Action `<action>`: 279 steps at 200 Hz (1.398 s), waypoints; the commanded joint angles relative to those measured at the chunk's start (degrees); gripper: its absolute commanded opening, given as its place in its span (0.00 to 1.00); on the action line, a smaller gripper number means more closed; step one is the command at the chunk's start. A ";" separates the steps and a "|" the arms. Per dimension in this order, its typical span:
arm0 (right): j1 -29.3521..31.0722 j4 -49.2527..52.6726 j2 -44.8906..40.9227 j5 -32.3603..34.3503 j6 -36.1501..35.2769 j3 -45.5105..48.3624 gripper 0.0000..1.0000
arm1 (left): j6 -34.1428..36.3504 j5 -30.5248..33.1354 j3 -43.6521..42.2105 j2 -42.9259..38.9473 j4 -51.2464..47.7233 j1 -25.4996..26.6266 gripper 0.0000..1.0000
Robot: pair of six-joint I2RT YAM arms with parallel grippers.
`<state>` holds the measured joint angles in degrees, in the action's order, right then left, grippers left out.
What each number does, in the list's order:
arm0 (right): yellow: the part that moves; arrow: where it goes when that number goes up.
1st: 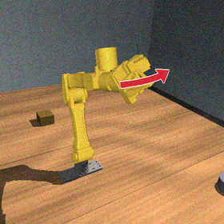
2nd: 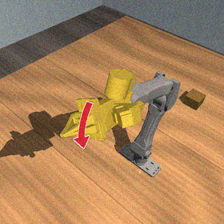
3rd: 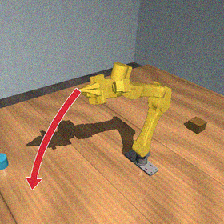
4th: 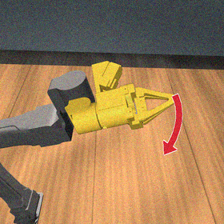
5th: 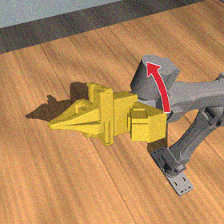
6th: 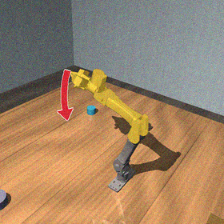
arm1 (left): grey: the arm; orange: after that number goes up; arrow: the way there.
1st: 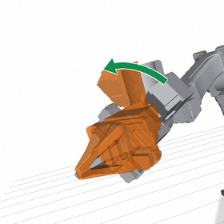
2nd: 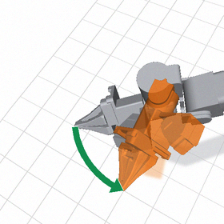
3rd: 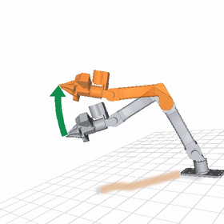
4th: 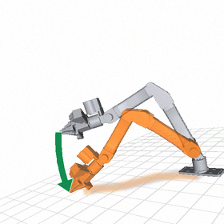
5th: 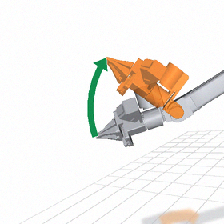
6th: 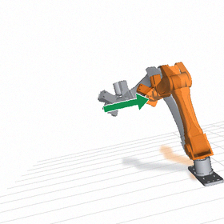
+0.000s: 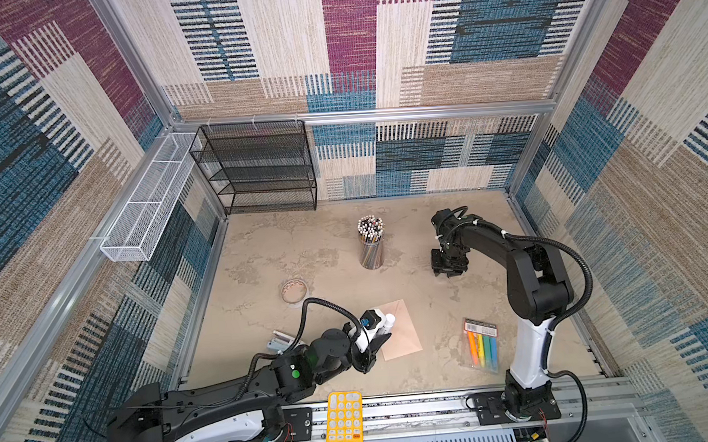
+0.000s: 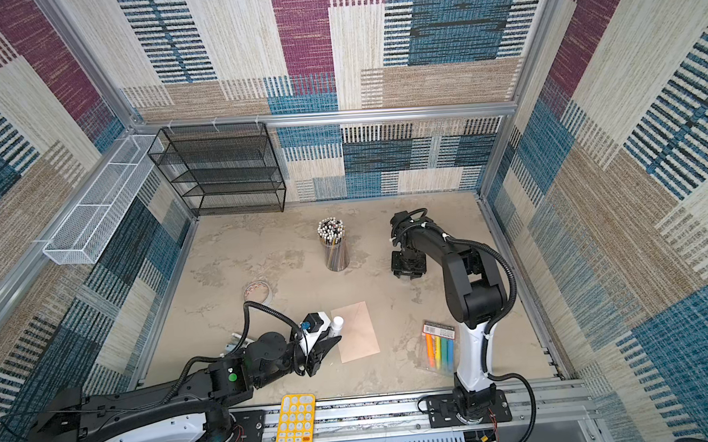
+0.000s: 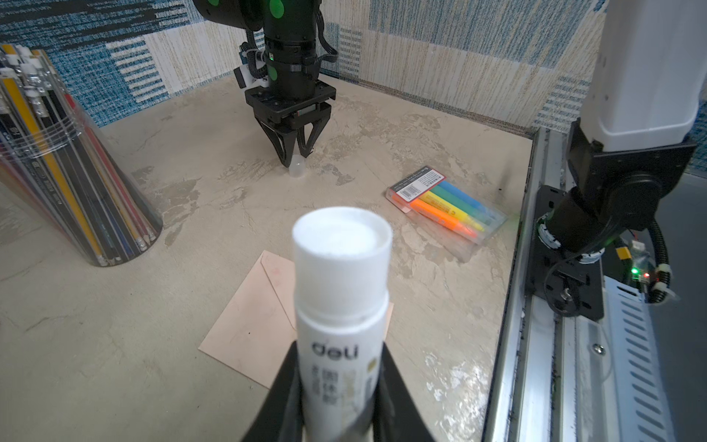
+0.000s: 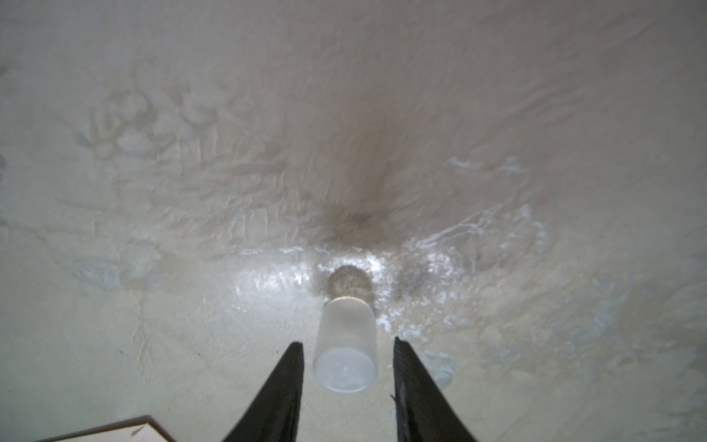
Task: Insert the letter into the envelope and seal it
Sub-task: 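Lower the open right gripper onto the clear cap and grasp it, then carry the clear cap with the right gripper over the glue stick in the left gripper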
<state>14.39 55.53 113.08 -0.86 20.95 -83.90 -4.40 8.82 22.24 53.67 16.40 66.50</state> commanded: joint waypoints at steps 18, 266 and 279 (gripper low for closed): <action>0.05 0.28 0.47 0.64 0.32 -0.21 0.40 | 0.68 0.30 -0.35 0.28 2.67 0.03 0.00; 1.15 1.90 -12.40 -4.67 0.77 4.13 0.25 | 2.23 1.59 -0.61 -0.18 3.01 0.03 0.00; 1.83 2.27 -16.50 -8.29 0.45 4.42 0.25 | 3.59 1.80 -0.55 -0.69 3.02 0.03 0.00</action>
<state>15.25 56.93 102.48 -2.83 20.99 -80.05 -3.70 9.28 21.50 53.74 17.34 66.50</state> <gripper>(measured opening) 0.274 0.258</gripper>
